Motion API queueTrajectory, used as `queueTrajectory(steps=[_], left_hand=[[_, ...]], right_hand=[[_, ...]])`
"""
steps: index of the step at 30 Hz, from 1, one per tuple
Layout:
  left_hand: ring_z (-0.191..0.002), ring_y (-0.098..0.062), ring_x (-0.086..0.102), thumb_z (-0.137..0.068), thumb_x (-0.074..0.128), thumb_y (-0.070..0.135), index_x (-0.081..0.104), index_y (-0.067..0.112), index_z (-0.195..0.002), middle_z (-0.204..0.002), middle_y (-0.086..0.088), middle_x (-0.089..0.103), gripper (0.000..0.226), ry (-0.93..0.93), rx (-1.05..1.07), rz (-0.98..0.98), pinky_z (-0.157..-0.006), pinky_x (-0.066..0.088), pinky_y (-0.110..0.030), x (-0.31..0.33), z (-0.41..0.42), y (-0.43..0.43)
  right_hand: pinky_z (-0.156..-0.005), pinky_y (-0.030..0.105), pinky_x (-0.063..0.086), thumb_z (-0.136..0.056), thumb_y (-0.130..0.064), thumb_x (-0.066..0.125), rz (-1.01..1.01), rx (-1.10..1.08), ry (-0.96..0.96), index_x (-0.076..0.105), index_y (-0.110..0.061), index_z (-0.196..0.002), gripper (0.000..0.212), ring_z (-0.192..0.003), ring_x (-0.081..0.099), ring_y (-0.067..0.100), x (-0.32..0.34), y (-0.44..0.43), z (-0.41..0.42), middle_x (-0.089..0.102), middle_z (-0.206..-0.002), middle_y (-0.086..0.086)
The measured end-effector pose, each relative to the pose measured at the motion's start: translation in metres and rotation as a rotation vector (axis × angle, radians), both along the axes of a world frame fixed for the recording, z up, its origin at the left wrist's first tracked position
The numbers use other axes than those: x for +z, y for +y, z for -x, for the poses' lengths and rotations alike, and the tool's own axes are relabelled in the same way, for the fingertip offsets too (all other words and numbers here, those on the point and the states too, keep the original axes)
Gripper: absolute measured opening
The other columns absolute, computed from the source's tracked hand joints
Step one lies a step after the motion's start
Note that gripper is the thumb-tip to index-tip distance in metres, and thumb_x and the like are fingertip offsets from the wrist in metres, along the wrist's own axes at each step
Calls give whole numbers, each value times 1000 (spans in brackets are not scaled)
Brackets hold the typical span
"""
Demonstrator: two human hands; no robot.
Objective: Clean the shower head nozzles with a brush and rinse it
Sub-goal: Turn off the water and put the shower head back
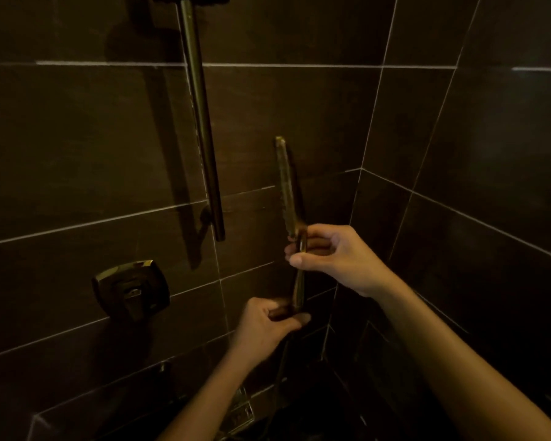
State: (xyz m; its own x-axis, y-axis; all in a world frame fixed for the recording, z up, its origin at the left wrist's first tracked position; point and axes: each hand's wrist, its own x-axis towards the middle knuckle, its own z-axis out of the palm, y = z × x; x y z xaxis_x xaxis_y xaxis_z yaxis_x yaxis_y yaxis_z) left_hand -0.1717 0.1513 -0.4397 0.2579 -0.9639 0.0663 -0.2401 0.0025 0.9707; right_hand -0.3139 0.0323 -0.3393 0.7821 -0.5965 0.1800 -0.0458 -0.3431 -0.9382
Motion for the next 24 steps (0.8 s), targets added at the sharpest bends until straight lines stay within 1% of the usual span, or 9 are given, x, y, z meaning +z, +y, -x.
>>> queueTrajectory(steps=[2,4,7,10,14,16,18,21,24], left_hand=[[-45,9,58,-85,76,16,69,23,-77,-51,19,66,13,25,46,6,-45,39,-5,-2,3,-2],[-50,7,62,-86,75,16,70,24,-78,-57,16,69,12,24,23,21,-49,42,-6,-3,2,-3],[-82,-9,75,-86,74,21,77,17,-91,-86,0,79,7,-44,-96,46,-75,56,-22,-3,-5,-4],[-90,-27,75,-86,75,25,78,7,-93,-91,-8,79,19,-25,-155,82,-83,57,-36,0,-6,-4],[-85,-28,76,-83,78,21,78,2,-91,-88,-10,79,21,-15,-181,80,-79,58,-31,0,-6,-7],[-67,-17,72,-81,80,23,78,5,-86,-74,-5,76,20,-30,-108,55,-63,54,-25,-1,-2,-8],[-52,-1,61,-80,81,24,76,9,-89,-66,2,69,18,-11,64,-17,-49,42,-14,3,5,-7],[-64,-6,65,-84,77,24,71,16,-107,-89,-3,73,25,12,211,-96,-47,42,-12,-1,8,-10],[-58,-1,64,-83,74,32,74,16,-99,-81,-1,73,22,-3,107,-47,-50,45,-16,6,4,-6]], right_hand=[[-98,43,58,-81,-28,82,161,-139,-4,71,-19,-112,34,-106,72,9,-3,7,-6,75,-109,0],[-96,43,58,-82,-32,80,199,-210,-34,71,-17,-109,33,-103,71,9,-6,8,-8,75,-106,-1],[-103,50,54,-85,-29,74,-45,-33,-95,66,-11,-120,40,-111,71,22,-7,1,-3,74,-115,10],[-108,49,49,-87,-17,68,-245,185,-106,57,-14,-134,48,-121,67,30,-4,-10,4,71,-128,11],[-103,41,55,-87,-15,69,-191,193,-36,56,-14,-136,51,-116,70,28,-2,-11,5,70,-130,9],[-99,40,57,-90,-15,71,-43,106,-14,62,-11,-130,42,-113,71,23,-5,-7,1,72,-125,8],[-100,44,57,-90,-27,74,133,-66,7,66,-11,-126,40,-117,68,17,-12,2,-8,72,-124,2],[-108,37,48,-90,-43,71,366,-318,57,68,-14,-123,44,-122,63,9,-21,11,-21,72,-123,-5],[-104,30,50,-97,-30,65,181,-169,4,67,-18,-125,30,-120,64,5,-9,7,-15,71,-125,-7]])
